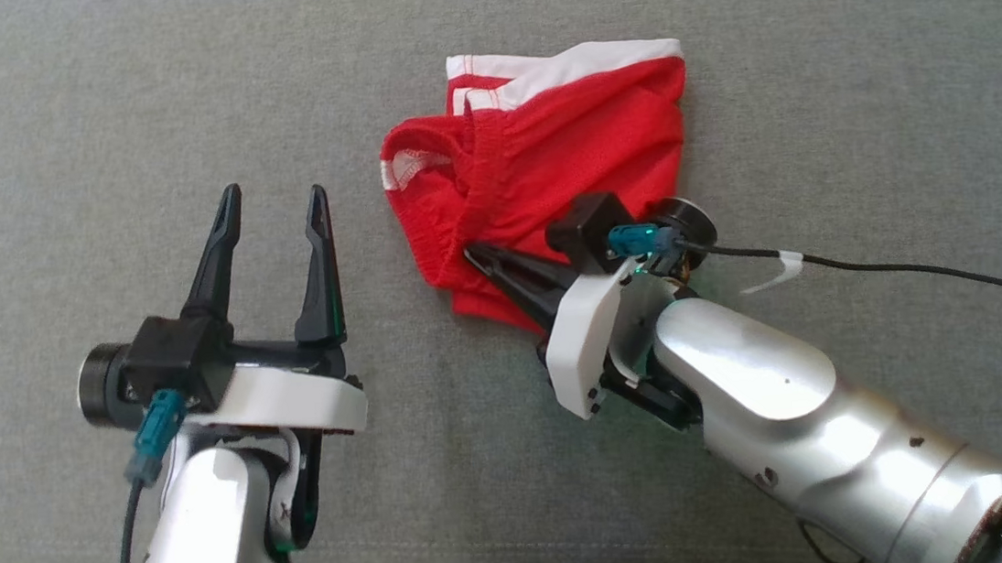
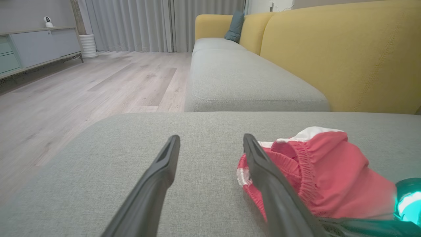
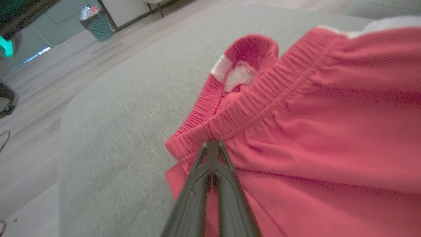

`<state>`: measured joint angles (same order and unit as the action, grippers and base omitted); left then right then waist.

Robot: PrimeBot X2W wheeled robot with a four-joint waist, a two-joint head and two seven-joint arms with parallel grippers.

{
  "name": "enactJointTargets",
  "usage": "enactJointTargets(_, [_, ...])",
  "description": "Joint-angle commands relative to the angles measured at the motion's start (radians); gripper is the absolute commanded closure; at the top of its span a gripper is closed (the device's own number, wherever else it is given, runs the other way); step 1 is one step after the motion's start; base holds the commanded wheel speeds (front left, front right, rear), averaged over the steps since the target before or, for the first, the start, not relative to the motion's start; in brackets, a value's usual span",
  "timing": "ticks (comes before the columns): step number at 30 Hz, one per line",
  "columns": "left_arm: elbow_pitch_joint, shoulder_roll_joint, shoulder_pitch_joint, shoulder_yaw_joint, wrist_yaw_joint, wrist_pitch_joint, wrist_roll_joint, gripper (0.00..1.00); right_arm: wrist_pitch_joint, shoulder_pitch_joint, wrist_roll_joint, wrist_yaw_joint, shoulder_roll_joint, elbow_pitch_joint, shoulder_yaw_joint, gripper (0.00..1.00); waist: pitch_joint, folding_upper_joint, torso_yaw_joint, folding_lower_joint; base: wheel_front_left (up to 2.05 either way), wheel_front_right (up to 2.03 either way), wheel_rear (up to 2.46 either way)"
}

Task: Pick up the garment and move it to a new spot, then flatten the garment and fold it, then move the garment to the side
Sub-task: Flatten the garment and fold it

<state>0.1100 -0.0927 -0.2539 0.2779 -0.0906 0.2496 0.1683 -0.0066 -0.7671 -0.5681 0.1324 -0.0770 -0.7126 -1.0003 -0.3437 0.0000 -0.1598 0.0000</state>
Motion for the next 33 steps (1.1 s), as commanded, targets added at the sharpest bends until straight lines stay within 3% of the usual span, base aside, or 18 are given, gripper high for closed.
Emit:
enactJointTargets(1, [-0.027,-0.009,-0.023,-0.040,0.002,0.012,-0.013,0.00,-0.026,-0.012,-0.012,-0.002,0.027,0.034,-0.004,1.00,0.004,0.0000,0.006,0.0000,0.00,0.00,0.00])
enactJointTargets(4, [-0.022,-0.011,-0.012,-0.047,0.001,0.012,-0.016,0.00,-0.075,-0.001,-0.026,-0.002,0.027,0.063,0.005,1.00,0.019,0.0000,0.020,0.0000,0.00,0.00,0.00])
enactJointTargets(6, [-0.019,-0.013,-0.001,-0.053,0.000,0.012,-0.017,0.00,-0.101,0.014,-0.028,-0.002,0.027,0.077,0.028,0.45,0.032,0.0000,0.033,0.0000,0.00,0.00,0.00])
enactJointTargets(7, [-0.019,-0.014,0.005,-0.057,0.000,0.012,-0.016,0.00,-0.113,0.025,-0.029,-0.002,0.027,0.088,0.044,0.07,0.039,0.0000,0.041,0.0000,0.00,0.00,0.00])
enactJointTargets(8, [-0.018,-0.016,0.011,-0.061,-0.001,0.012,-0.015,0.00,-0.128,0.036,-0.025,-0.002,0.027,0.098,0.064,0.00,0.046,0.0000,0.049,0.0000,0.00,0.00,0.00])
enactJointTargets(12, [-0.019,-0.022,0.037,-0.077,-0.008,0.012,-0.013,0.00,-0.178,0.098,0.006,-0.002,0.003,0.153,0.176,0.00,0.074,0.0000,0.079,0.0000,0.00,0.00,0.00])
enactJointTargets(18, [-0.023,-0.033,0.077,-0.107,-0.017,0.012,0.009,0.00,-0.184,0.224,0.089,-0.002,-0.066,0.280,0.433,0.00,0.109,0.0000,0.122,0.0000,0.00,0.00,0.00])
enactJointTargets(26, [-0.036,-0.061,0.116,-0.134,-0.027,0.005,0.026,0.00,-0.074,0.418,0.231,-0.002,-0.089,0.518,0.743,0.00,0.146,0.0000,0.168,0.0000,0.00,0.00,0.00])
enactJointTargets(33, [-0.046,-0.081,0.149,-0.132,-0.024,-0.008,0.031,0.00,0.025,0.565,0.299,-0.002,-0.068,0.692,0.871,0.00,0.178,0.0000,0.191,0.0000,0.00,0.00,0.00])
